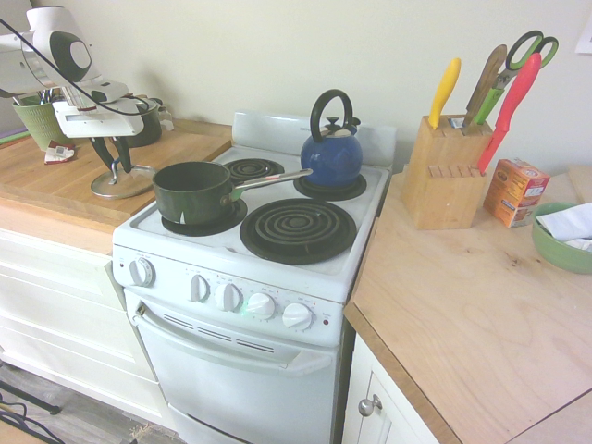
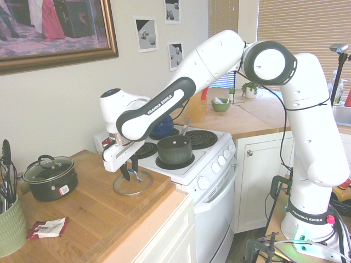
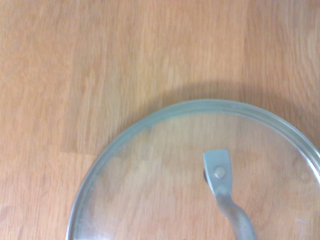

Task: Cover the lid of the pot

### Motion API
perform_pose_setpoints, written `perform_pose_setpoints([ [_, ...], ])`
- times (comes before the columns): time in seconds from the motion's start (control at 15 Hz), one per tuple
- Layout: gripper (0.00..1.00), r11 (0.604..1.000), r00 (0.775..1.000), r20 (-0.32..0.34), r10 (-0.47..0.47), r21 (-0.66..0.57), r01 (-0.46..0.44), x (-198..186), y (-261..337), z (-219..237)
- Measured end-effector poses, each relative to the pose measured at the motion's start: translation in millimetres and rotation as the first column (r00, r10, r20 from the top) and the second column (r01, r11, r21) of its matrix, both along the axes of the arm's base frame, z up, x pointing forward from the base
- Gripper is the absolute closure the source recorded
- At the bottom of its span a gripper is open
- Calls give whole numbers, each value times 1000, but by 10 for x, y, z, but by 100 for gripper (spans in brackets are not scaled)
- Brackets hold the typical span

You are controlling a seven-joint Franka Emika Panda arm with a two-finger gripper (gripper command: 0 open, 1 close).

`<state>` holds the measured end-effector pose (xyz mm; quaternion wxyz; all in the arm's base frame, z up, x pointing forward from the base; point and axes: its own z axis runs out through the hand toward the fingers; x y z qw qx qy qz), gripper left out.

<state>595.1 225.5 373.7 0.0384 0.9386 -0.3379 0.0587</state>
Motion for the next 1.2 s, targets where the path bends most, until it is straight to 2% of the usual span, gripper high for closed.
perform_pose_setpoints([
  [0.67, 100, 999, 998, 48, -38, 32, 36, 89, -121, 117],
  [0.87, 100, 993, 991, 98, -88, 89, 79, 64, -258, 595],
  [1.2, 100, 974, 967, 162, -196, 148, 172, -108, -802, 1439],
])
